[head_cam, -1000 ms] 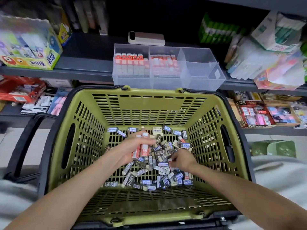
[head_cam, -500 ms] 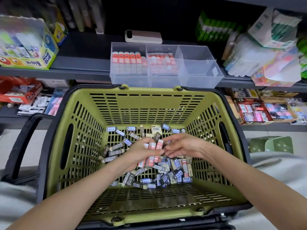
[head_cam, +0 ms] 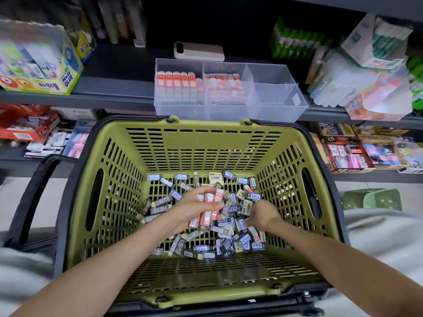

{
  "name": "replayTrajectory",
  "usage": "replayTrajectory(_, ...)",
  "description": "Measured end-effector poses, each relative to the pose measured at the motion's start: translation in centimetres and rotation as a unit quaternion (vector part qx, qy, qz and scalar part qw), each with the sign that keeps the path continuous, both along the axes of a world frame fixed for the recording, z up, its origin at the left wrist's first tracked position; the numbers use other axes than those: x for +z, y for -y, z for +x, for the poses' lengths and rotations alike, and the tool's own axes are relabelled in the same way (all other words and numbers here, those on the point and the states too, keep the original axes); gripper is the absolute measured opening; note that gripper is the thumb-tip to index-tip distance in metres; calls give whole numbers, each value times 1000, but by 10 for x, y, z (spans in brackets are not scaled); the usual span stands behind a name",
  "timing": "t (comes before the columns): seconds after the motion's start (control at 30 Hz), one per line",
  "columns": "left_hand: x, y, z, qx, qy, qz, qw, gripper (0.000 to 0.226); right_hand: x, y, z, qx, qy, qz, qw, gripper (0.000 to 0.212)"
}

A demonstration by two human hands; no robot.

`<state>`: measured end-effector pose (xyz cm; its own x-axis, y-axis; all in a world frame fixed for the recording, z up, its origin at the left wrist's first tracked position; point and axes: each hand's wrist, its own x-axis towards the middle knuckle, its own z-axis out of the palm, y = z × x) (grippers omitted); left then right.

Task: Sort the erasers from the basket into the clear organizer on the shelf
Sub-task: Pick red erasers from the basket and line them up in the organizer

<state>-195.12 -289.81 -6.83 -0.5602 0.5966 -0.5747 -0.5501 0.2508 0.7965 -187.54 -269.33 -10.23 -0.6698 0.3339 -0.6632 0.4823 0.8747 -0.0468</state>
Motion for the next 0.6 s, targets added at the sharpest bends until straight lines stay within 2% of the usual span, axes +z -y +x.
replayTrajectory(0.07, 0, 0, -3, 7, -11, -8, 1000, 39, 2, -1, -2, 5, 7, -16, 1000, 40)
replayTrajectory(0.13, 5, 1, -6, 24, -23, -10, 999, 39, 6, -1, -6, -6, 4, -53, 999, 29)
replayTrajectory(0.23, 13, 3, -12, 68, 0, 19, 998, 47, 27, 1, -18, -73, -46, -174, 981, 19)
replayTrajectory(0.3, 21, 6, -18, 94, 20, 50, 994, 57, 50, 4, -27, -107, -98, -285, 947, 11)
replayTrajectory(0.4, 40, 10, -28, 133, 18, 76, 988, 50, 93, 6, -41, -123, -180, -380, 899, 5)
replayTrajectory(0.47, 52, 12, -36, 156, 5, 89, 984, 54, 122, 6, -52, -151, -233, -453, 847, 7)
replayTrajectory(0.6, 83, 11, -50, 151, -47, 113, 981, 39, 168, 0, -80, -173, -339, -506, 774, 11)
